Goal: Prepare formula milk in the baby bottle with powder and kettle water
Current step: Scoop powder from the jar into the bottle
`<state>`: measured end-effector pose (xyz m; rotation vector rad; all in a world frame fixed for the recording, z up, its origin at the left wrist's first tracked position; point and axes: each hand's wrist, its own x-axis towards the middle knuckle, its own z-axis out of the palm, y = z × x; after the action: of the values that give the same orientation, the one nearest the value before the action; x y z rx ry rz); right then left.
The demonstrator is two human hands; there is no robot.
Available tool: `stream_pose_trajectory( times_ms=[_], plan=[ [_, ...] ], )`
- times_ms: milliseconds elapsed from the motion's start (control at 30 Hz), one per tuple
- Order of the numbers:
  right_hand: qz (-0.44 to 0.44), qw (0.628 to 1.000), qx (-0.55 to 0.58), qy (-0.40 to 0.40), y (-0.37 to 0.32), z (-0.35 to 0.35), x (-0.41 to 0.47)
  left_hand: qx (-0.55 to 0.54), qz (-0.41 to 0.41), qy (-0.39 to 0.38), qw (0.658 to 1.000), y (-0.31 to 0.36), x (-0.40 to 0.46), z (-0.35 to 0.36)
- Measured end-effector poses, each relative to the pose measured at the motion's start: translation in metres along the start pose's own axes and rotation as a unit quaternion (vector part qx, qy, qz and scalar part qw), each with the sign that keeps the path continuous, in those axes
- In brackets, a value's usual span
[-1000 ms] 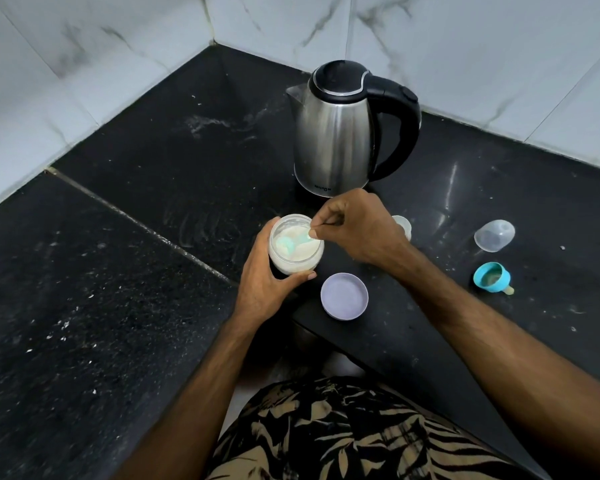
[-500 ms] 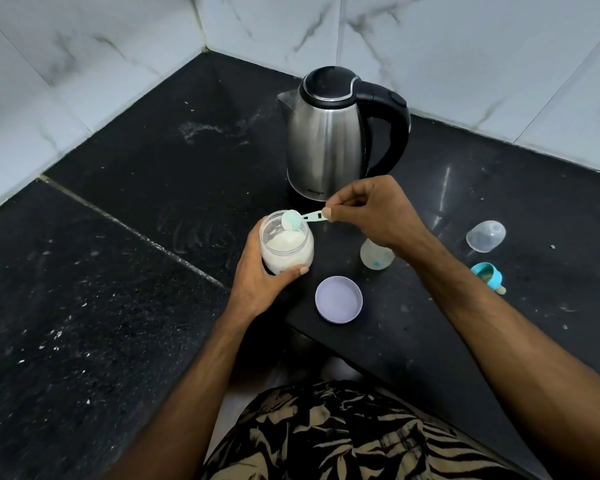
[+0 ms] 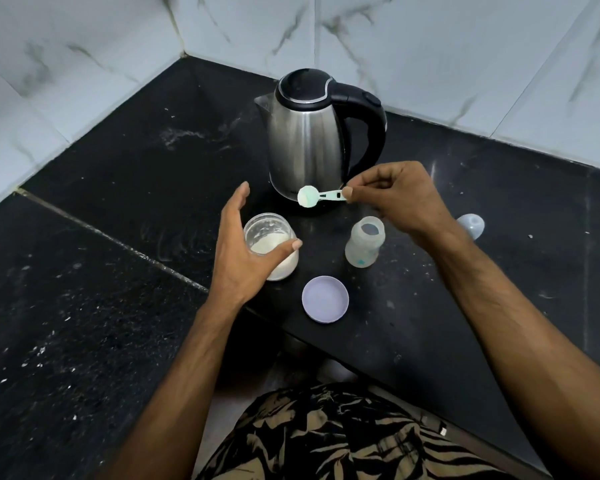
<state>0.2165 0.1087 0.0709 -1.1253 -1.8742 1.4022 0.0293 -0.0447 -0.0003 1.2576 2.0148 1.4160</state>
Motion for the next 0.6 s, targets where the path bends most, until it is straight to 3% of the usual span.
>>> stream_pose_trajectory(
  times_ms=[267,600],
  plan=[
    [0.018,0.999,0.005,0.051,0.012,-0.028,-0.010,-0.034,0.068,-0.012,0.997,0.032,0.002,0.032],
    [0.055,0.994,0.003,0.094,0.033,-0.057,-0.032,-0.059,0.040,-0.048,0.996,0.022,-0.026,0.107]
  ],
)
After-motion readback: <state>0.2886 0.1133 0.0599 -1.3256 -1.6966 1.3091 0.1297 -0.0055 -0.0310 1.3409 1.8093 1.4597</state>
